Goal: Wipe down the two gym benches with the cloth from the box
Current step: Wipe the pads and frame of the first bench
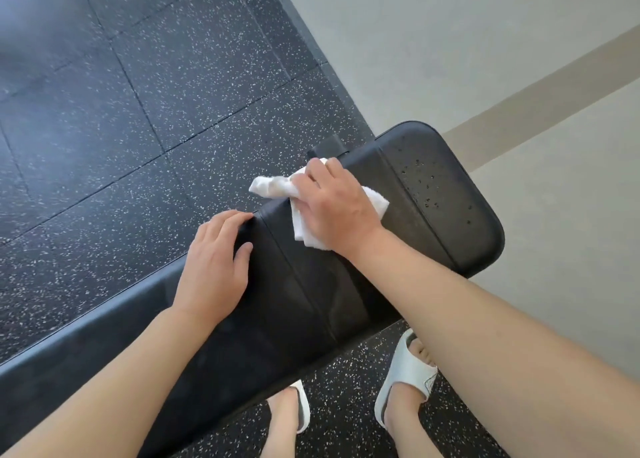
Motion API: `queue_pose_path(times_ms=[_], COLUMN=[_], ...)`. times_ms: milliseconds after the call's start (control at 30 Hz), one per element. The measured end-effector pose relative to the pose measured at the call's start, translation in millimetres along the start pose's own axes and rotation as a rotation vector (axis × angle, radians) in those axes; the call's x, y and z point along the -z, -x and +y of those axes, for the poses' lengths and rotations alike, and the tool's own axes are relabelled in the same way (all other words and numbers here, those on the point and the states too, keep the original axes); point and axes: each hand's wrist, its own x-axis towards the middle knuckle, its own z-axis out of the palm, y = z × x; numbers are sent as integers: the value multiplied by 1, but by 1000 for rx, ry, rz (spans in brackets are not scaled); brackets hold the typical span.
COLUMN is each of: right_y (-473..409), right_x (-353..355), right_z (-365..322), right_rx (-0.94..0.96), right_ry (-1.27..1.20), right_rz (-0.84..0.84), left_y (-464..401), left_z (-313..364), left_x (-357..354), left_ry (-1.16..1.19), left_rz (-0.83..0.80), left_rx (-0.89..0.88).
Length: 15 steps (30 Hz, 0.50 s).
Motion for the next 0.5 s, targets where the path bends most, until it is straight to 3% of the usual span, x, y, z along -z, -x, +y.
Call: queue_pose_path(times_ms=[133,267,500], right_y=[-1,79,185], right_x=[1,15,63], right_z=[-8,-16,26], right_rx=[-101,-3,5], right_ry=[5,-32,3], right_rz=[-5,-44,-164], left_y=[-9,-27,-67], left_z=[16,44,104], left_x=[-1,-4,-30], left_ry=[23,42,41], left_rz=[56,103,10], left_rx=[48,26,-112])
